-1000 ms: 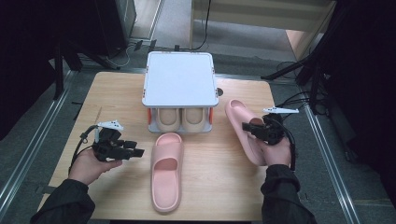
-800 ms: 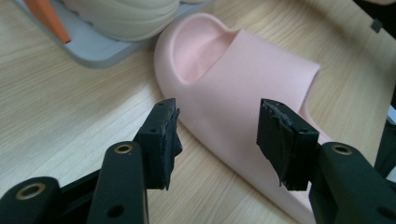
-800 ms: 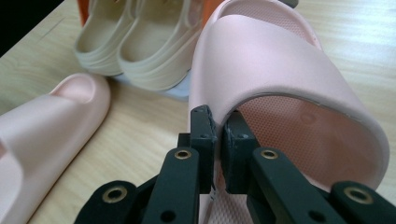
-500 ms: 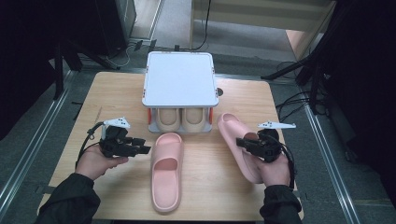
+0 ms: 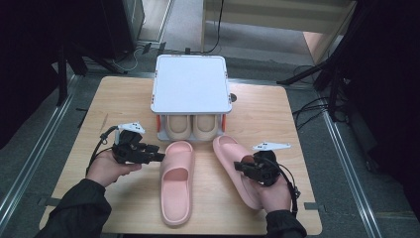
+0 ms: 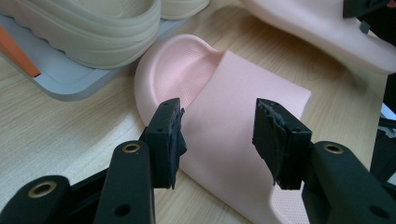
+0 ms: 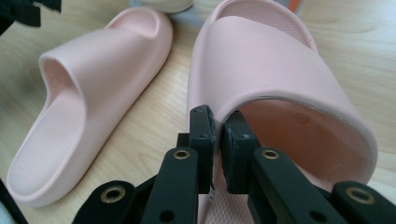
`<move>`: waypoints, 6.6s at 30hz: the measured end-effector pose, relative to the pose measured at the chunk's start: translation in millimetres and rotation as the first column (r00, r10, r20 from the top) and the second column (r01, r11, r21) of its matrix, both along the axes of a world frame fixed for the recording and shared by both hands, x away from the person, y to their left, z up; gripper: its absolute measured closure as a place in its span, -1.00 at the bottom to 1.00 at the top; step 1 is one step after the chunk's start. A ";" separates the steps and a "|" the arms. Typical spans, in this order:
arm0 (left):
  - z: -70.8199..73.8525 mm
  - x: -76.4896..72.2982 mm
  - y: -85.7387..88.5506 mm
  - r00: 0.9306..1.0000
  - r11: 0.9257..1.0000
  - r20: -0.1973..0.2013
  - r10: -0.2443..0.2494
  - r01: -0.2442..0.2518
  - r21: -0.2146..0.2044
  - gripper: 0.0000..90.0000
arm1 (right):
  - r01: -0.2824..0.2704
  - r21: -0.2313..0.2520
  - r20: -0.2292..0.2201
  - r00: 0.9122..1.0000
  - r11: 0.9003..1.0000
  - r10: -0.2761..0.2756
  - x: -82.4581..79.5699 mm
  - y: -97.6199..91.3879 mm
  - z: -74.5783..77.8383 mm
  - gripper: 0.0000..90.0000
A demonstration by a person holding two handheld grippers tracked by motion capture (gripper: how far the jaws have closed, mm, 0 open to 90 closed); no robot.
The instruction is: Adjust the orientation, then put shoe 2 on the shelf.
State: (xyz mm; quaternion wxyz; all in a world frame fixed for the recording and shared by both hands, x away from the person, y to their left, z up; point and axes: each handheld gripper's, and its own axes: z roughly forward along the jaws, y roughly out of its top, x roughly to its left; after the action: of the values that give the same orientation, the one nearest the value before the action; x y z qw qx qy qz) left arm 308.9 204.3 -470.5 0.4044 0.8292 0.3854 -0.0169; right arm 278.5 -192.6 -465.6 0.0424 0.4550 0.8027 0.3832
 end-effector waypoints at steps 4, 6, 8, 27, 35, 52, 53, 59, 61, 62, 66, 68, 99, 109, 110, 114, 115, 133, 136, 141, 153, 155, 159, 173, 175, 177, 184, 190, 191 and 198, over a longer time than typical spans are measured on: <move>-0.2 1.1 -0.2 1.000 1.000 0.005 -0.008 0.008 0.006 0.16 | -0.031 -0.021 -0.017 0.999 0.999 0.031 -3.8 13.0 -6.0 0.88; -0.5 1.1 -0.4 1.000 1.000 0.003 -0.011 0.011 0.011 0.16 | -0.045 -0.034 -0.018 0.999 0.998 0.044 -4.9 20.2 -8.9 0.88; -0.7 0.8 -0.7 1.000 1.000 0.004 -0.011 0.011 0.015 0.16 | -0.059 -0.048 -0.022 0.998 0.997 0.058 -5.1 27.3 -12.4 0.87; -6.1 -8.9 2.7 1.000 0.999 0.007 -0.020 0.020 0.044 0.16 | -0.136 -0.059 -0.038 0.990 0.989 0.134 -4.7 80.5 -29.3 0.70; -7.9 -14.3 3.8 1.000 0.999 0.006 -0.007 0.007 0.038 0.18 | -0.181 -0.037 -0.037 0.983 0.983 0.180 -1.9 91.3 -31.5 0.64; -22.2 -12.9 8.7 0.999 0.996 -0.051 -0.001 0.005 0.086 0.58 | -0.090 0.005 0.040 0.995 0.996 0.089 -3.6 26.4 0.0 0.80; -23.3 -12.2 8.6 0.999 0.996 -0.049 -0.002 0.007 0.094 0.58 | -0.076 0.000 0.045 0.996 0.997 0.076 -0.1 22.1 -1.4 0.80; -29.9 -10.6 5.1 0.997 0.993 -0.075 -0.025 0.034 0.116 0.60 | -0.035 0.001 -0.025 0.999 0.999 0.035 18.5 8.3 -16.4 0.75; -31.8 -10.6 2.9 0.996 0.991 -0.082 -0.034 0.044 0.126 0.59 | -0.036 -0.025 -0.034 0.999 0.999 0.035 21.4 10.0 -21.3 0.76; -32.9 -10.7 1.1 0.995 0.990 -0.088 -0.041 0.053 0.129 0.59 | -0.036 -0.031 -0.038 0.999 0.999 0.035 22.0 11.0 -22.6 0.76; -35.5 -11.3 -5.5 0.994 0.987 -0.093 -0.058 0.071 0.144 0.59 | -0.053 -0.045 -0.044 0.998 0.998 0.051 23.6 17.0 -26.5 0.76; -35.5 -11.0 -6.4 0.993 0.987 -0.098 -0.062 0.075 0.143 0.59 | -0.052 -0.048 -0.041 0.998 0.997 0.050 23.7 17.2 -26.6 0.76; -24.8 -20.7 -3.3 0.997 0.996 -0.067 -0.031 0.037 0.082 0.14 | -0.020 0.005 0.003 1.000 1.000 0.020 41.7 17.7 -27.0 0.71; -17.5 -20.5 5.0 0.998 0.998 -0.061 0.005 -0.002 0.063 -0.02 | -0.044 0.063 0.045 0.998 0.997 0.041 29.9 19.5 -10.8 0.65; -16.6 -20.6 5.8 0.998 0.998 -0.066 0.014 -0.010 0.063 -0.05 | -0.048 0.066 0.050 0.998 0.997 0.045 27.8 20.6 -9.2 0.64; -12.0 -20.8 8.5 0.998 0.998 -0.050 0.035 -0.032 0.049 -0.14 | -0.077 0.068 0.070 0.995 0.995 0.072 14.0 27.6 -1.9 0.53; -9.8 -20.9 9.8 0.998 0.999 -0.045 0.038 -0.036 0.038 -0.16 | -0.079 0.073 0.072 0.995 0.994 0.074 11.5 28.8 -1.2 0.51; -3.5 -9.8 15.8 0.999 0.999 -0.016 0.051 -0.051 0.016 -0.21 | -0.132 0.088 0.028 0.991 0.987 0.130 -36.2 67.0 -14.2 0.31; -3.1 -6.8 14.4 0.999 0.999 -0.010 0.048 -0.048 0.013 -0.20 | -0.117 0.079 0.023 0.993 0.990 0.116 -36.7 74.5 -21.1 0.21; -2.4 -1.0 8.5 0.999 0.999 -0.007 0.036 -0.036 0.012 -0.20 | -0.076 0.050 0.038 0.997 0.996 0.074 -38.3 88.3 -30.5 0.00; -1.2 7.1 4.6 1.000 1.000 -0.016 0.026 -0.026 0.004 -0.18 | 0.027 0.056 0.074 0.997 0.998 -0.031 -33.1 110.7 -44.8 -0.14; -1.3 7.3 4.7 0.999 1.000 -0.017 0.030 -0.030 0.007 -0.18 | 0.039 0.039 0.076 0.996 0.998 -0.042 -31.2 114.6 -46.4 -0.14; -0.9 7.1 5.6 0.999 0.999 -0.016 0.032 -0.032 0.005 -0.18 | 0.064 0.014 0.092 0.994 0.998 -0.065 -28.6 119.8 -48.4 -0.08; -1.2 7.0 4.8 0.999 0.999 -0.018 0.032 -0.032 0.009 -0.16 | 0.070 -0.022 0.092 0.993 0.997 -0.067 -27.6 119.3 -48.0 0.31; -1.3 6.9 4.1 0.999 1.000 -0.017 0.027 -0.027 0.008 -0.16 | 0.073 -0.034 0.099 0.993 0.997 -0.070 -27.8 118.1 -45.7 0.48; -1.4 6.8 3.9 0.999 1.000 -0.017 0.028 -0.028 0.009 -0.16 | 0.076 -0.028 0.092 0.993 0.997 -0.073 -27.2 115.1 -43.5 0.52; -1.3 7.0 4.7 0.999 1.000 -0.018 0.029 -0.029 0.011 -0.16 | 0.085 -0.011 0.064 0.994 0.996 -0.084 -26.0 112.4 -41.1 0.60; -1.3 7.1 4.8 0.999 0.999 -0.018 0.031 -0.031 0.011 -0.16 | 0.084 -0.014 0.045 0.995 0.996 -0.084 -26.3 105.1 -36.7 0.67; -1.2 7.0 4.9 0.999 0.999 -0.018 0.031 -0.031 0.011 -0.16 | 0.080 -0.013 0.045 0.996 0.997 -0.080 -25.9 103.2 -35.9 0.68; -1.1 7.1 5.7 0.999 1.000 -0.016 0.031 -0.030 0.007 -0.16 | -0.016 0.013 0.039 0.999 1.000 0.015 -26.6 92.9 -28.3 0.75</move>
State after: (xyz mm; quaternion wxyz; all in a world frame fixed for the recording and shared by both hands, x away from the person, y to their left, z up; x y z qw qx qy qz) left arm 316.0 210.0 -471.6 0.3986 0.8245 0.4013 -0.0160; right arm 251.9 -99.7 -494.0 0.0522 0.4414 0.8027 0.3976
